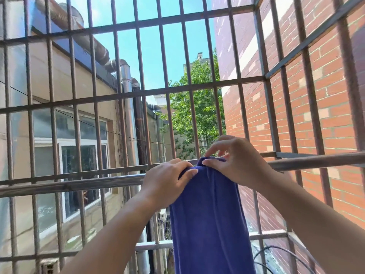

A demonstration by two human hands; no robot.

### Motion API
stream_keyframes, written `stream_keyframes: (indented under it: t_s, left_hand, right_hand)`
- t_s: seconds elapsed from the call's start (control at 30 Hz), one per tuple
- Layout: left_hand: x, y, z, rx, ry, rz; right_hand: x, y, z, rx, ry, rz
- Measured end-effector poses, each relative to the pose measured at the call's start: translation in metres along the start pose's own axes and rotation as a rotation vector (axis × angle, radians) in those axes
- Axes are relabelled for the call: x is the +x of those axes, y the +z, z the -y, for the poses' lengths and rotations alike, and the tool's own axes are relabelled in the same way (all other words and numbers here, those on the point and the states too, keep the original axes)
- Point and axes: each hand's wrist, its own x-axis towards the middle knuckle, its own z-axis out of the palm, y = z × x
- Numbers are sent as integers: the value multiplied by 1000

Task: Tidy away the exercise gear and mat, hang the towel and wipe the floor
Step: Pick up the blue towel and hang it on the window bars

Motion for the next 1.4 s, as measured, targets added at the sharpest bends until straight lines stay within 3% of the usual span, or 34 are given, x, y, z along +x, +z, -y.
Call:
stream_keyframes:
  t_s: [0.2,0.57,0.8,1.1,1.4]
  left_hand:
    - [-1,-4,-2,-29,21,33]
    - [0,-12,6,-49,23,134]
    - [1,-23,39,-58,-67,219]
    - [8,-5,-26,-2,30,91]
    - [9,-1,-15,64,0,80]
  right_hand:
    - [-7,-4,5,-130,-14,141]
    - [-3,-7,6,-79,96,19]
    - [2,-18,-6,-29,187,-4]
    - [1,-21,-7,-64,181,43]
    - [-6,-59,-40,-57,220,177]
